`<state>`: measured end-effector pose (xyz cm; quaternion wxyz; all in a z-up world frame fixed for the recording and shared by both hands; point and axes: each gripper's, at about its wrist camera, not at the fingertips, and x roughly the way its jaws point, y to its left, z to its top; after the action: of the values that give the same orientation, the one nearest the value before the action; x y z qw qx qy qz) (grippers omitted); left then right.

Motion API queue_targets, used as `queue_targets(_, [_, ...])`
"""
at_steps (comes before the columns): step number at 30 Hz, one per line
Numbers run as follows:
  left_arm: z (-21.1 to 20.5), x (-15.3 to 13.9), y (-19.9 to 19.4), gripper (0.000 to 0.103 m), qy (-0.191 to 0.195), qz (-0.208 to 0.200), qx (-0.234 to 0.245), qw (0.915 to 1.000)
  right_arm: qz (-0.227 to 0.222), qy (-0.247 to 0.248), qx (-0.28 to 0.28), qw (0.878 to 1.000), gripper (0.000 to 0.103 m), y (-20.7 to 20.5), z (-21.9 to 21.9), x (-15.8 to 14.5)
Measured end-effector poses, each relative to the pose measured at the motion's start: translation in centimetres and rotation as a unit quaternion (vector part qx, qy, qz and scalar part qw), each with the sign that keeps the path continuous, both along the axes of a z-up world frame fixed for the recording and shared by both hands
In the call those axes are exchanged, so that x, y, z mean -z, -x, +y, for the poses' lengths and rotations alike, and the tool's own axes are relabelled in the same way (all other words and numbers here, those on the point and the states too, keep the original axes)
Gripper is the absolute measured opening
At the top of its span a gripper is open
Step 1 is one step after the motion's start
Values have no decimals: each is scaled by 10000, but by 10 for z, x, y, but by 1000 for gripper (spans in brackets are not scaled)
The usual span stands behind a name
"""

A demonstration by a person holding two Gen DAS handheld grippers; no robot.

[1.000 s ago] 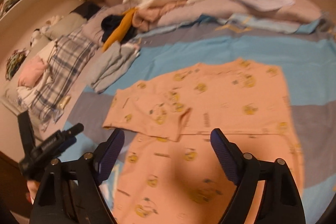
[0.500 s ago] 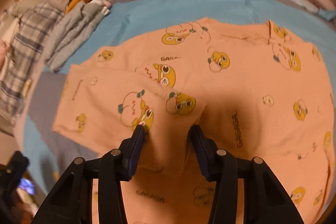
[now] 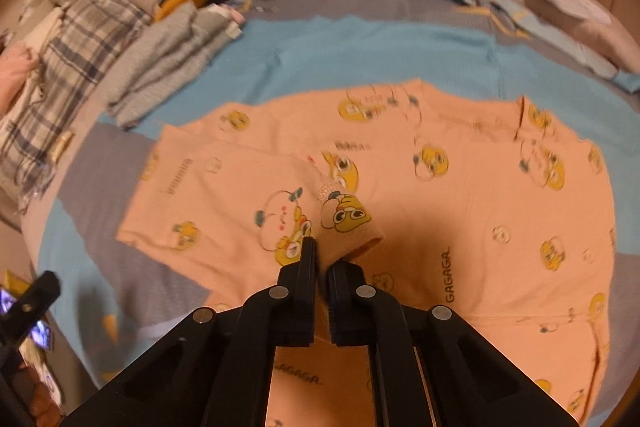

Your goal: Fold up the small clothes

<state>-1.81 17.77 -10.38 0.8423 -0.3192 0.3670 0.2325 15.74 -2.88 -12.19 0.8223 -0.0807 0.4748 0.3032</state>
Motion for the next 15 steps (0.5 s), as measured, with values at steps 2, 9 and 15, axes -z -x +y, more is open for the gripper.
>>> queue_targets(2, [0,0,-1,82,-14,2,-2,10000,-173,-111,-71,9998,6,2,-1,-16])
queue_targets(9, [-1,-1,-2,82,-25,24,6,10000,-703,-517,-219,9959,6,-1,14,-69])
queue_targets(15, [-5,-3,-6,82,-37,-2,67,10000,-1095,-674,-71,9917,6,-5,5,-103])
